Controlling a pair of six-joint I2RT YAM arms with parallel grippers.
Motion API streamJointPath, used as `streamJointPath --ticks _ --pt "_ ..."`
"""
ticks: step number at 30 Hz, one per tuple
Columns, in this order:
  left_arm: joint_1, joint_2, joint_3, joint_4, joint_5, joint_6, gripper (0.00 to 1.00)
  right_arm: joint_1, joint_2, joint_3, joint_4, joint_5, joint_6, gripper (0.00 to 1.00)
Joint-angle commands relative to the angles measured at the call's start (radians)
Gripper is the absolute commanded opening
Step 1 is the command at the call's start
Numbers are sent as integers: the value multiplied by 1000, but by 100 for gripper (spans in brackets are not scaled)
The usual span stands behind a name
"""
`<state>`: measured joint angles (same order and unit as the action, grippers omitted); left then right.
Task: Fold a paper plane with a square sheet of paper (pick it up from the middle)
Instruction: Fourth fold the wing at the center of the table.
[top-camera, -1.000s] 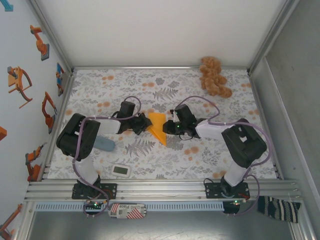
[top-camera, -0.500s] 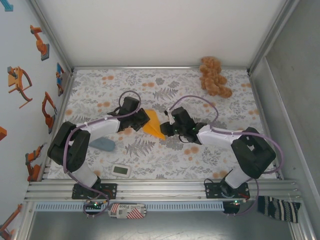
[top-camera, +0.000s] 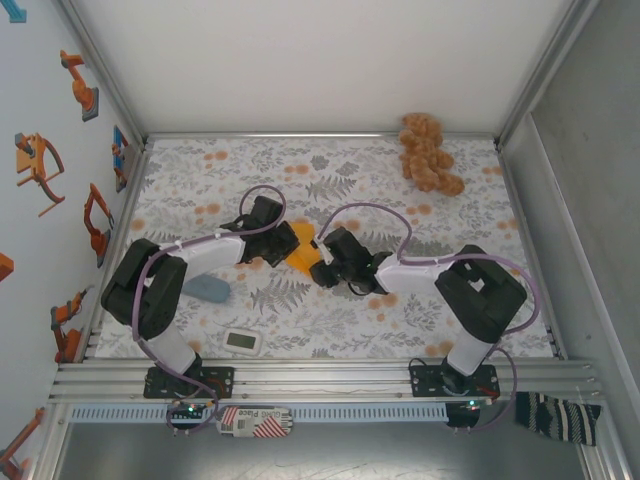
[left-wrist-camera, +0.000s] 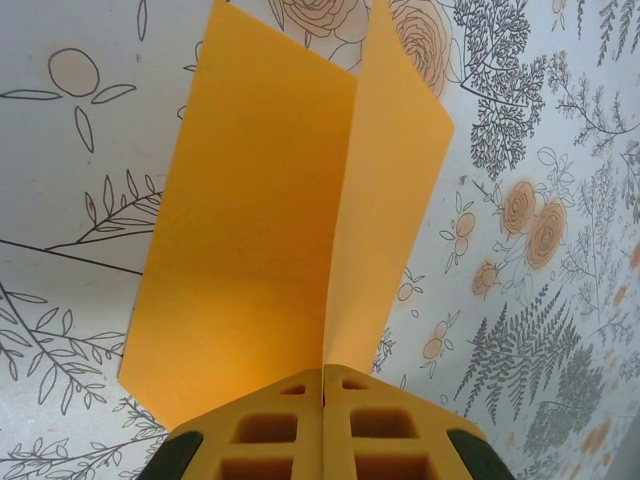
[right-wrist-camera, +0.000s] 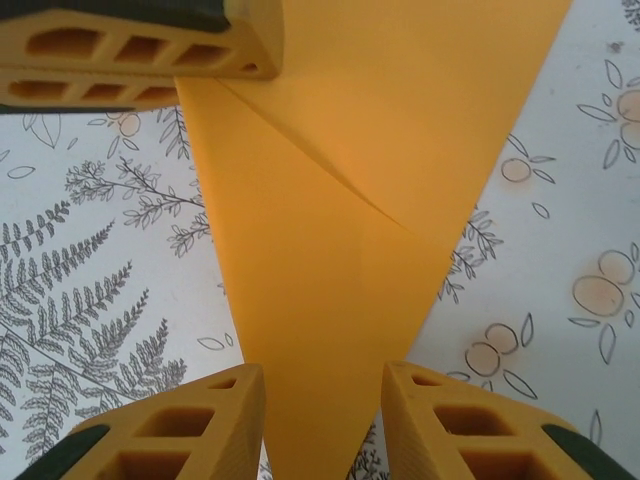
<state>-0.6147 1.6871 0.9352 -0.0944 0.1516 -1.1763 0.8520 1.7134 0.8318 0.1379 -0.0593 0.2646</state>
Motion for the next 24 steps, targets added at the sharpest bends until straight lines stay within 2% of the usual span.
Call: streamJointPath --ticks 1,7,11,24 --pt "-8 16 28 -23 3 -22 6 12 24 37 35 -1 -19 35" --pt "-7 24 33 -25 5 -26 5 25 20 27 49 20 -8 41" --pt "-8 24 33 -26 6 -28 5 26 26 19 47 31 -8 41" --pt "-8 31 37 -29 15 -28 6 36 72 18 48 50 -16 34"
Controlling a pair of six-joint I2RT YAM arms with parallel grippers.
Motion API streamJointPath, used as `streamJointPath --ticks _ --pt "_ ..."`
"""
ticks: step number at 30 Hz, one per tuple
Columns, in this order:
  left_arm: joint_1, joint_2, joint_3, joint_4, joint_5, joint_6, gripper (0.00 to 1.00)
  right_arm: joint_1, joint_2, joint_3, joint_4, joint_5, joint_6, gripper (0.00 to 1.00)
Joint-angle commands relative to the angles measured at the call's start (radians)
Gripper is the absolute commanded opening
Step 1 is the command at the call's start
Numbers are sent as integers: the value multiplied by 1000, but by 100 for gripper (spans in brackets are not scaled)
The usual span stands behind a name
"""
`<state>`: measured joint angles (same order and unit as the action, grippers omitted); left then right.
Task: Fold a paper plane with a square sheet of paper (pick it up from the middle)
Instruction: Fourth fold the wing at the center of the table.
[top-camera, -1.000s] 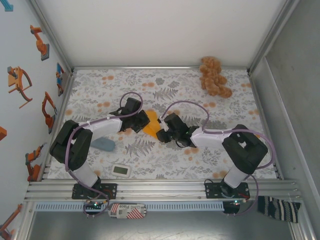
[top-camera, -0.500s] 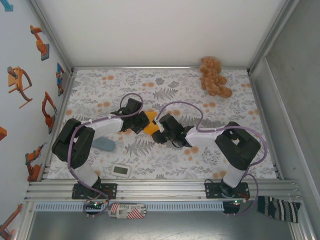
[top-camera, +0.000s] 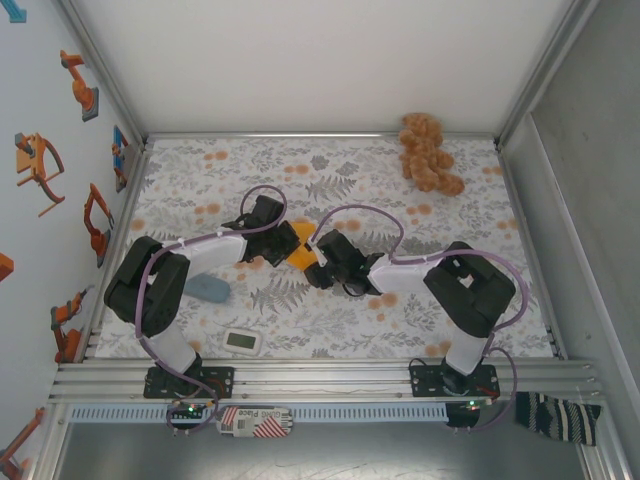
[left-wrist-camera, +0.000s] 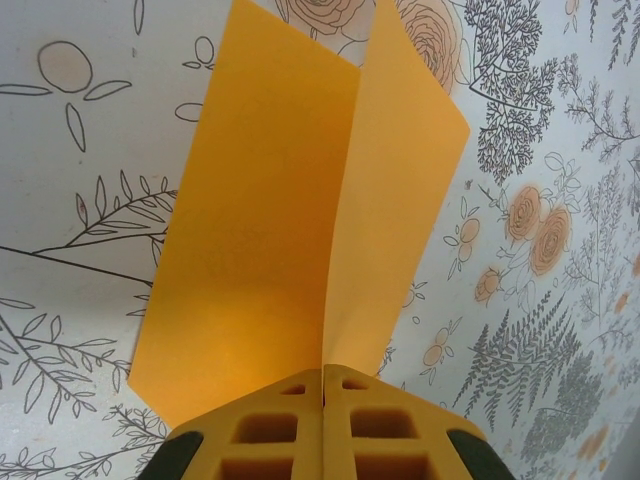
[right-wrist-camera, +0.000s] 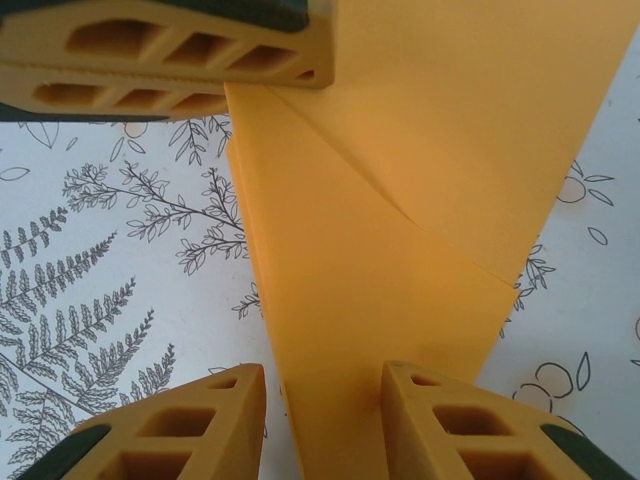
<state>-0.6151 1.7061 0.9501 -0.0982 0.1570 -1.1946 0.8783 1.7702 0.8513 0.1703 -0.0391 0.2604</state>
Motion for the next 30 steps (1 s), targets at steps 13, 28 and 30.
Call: streamJointPath --ticks 13,28,30 --pt "-4 5 32 -47 11 -5 9 10 15 0 -7 70 -29 24" --pt "67 -115 3 -82 -41 50 37 11 15 0 -8 -1 -40 1" --pt "91 -161 -38 -74 -51 49 41 11 16 3 -6 -18 -33 1"
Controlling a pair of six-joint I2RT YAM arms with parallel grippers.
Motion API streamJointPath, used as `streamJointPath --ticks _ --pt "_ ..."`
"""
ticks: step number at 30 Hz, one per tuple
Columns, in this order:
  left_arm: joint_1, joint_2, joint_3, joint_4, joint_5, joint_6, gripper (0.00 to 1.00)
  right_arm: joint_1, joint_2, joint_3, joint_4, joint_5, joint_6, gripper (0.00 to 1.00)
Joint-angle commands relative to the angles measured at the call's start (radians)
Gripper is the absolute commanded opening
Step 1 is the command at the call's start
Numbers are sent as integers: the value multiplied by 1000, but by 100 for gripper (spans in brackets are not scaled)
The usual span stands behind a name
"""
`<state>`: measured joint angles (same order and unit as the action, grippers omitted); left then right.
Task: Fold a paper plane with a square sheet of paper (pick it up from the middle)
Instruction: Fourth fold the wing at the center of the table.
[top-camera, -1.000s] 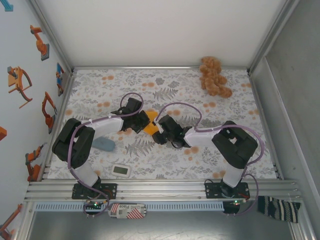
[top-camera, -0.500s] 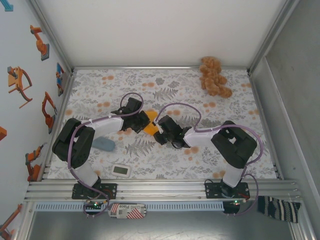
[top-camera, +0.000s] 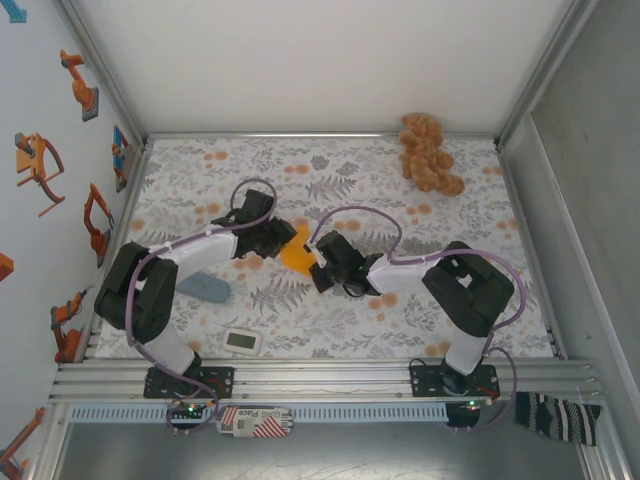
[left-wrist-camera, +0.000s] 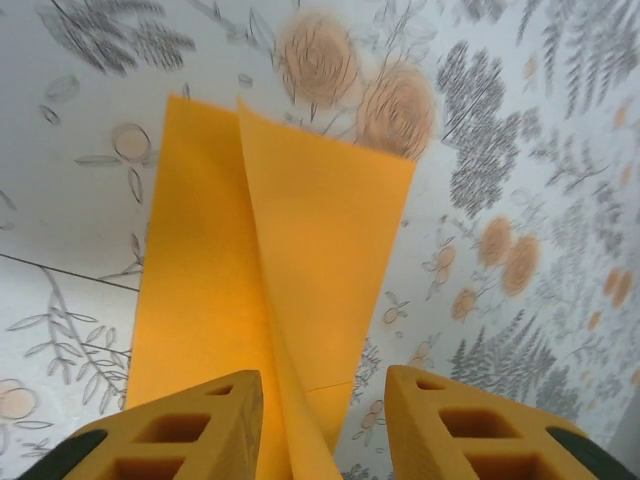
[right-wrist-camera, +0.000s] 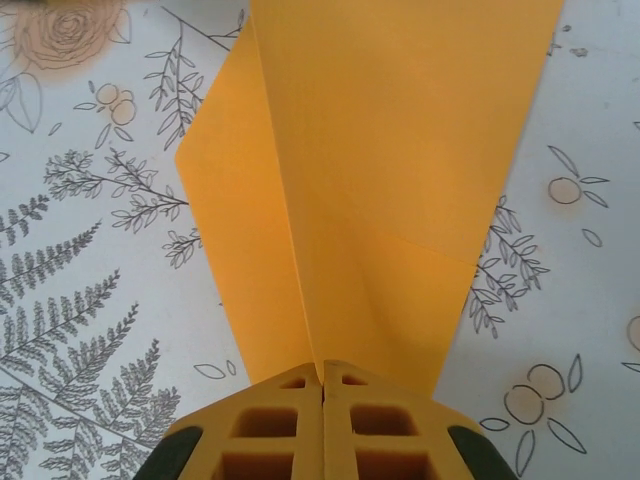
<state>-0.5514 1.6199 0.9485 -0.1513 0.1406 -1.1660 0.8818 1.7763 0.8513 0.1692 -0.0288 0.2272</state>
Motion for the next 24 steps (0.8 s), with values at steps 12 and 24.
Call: streamJointPath --ticks 12,24 --pt "26 -181 -333 370 64 35 57 -24 20 5 27 -97 64 0" --pt "1 -60 -368 621 155 124 62 -69 32 -9 76 -176 127 0"
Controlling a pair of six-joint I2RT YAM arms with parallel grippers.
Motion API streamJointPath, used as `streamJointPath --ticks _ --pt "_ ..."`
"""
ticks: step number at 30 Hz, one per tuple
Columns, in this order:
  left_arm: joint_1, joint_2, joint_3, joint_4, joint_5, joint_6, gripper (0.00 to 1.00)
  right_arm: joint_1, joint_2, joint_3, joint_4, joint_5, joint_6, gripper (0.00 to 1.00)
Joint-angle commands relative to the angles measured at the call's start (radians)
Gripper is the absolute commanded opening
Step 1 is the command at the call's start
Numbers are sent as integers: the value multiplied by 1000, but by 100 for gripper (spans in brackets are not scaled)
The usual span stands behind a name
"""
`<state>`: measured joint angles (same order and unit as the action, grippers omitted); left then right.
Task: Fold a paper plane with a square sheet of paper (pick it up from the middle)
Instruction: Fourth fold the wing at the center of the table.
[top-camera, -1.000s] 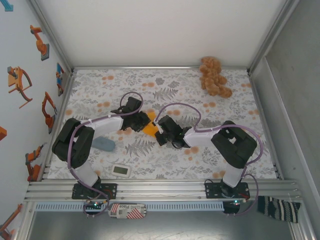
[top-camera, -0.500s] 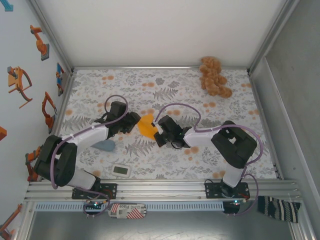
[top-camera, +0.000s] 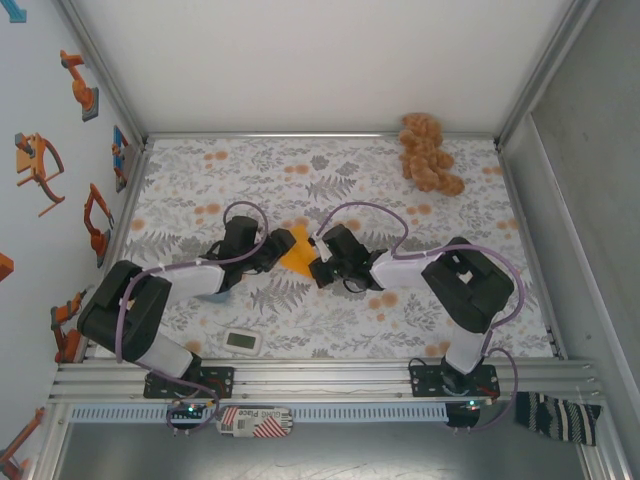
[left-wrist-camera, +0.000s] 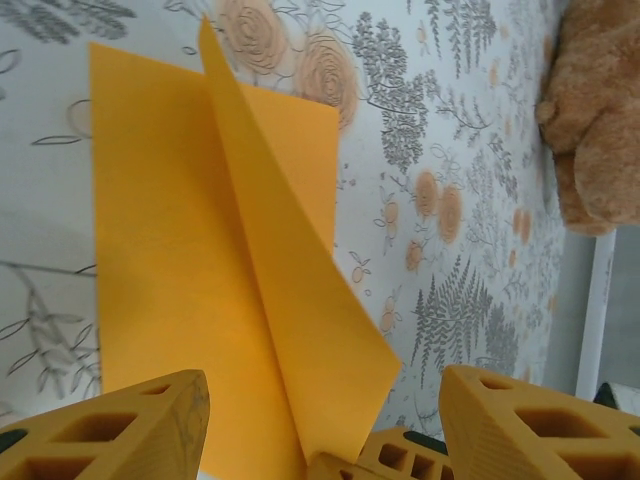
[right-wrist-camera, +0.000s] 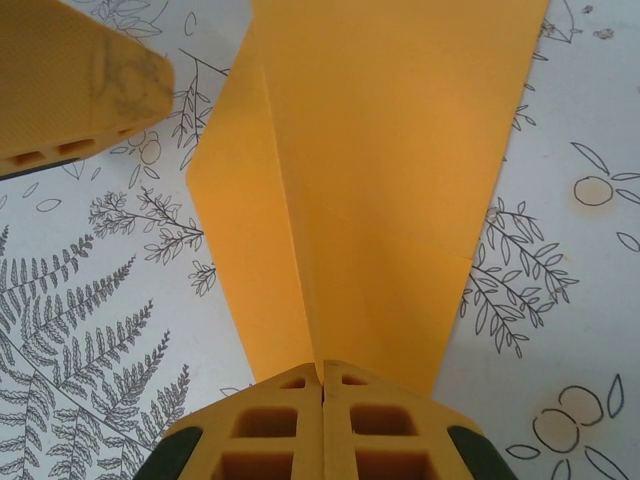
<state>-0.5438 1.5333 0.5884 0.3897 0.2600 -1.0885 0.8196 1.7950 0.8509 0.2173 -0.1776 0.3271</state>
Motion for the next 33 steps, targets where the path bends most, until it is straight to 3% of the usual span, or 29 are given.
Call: streamJointPath --ticks 1,21,33 --pt "-8 38 -8 82 41 50 62 -8 15 -8 31 -32 30 0" --pt "-24 115 -44 196 58 144 65 -91 79 -21 141 -247 138 0" --pt "-19 168 12 166 78 164 58 -111 58 -26 143 -269 148 0"
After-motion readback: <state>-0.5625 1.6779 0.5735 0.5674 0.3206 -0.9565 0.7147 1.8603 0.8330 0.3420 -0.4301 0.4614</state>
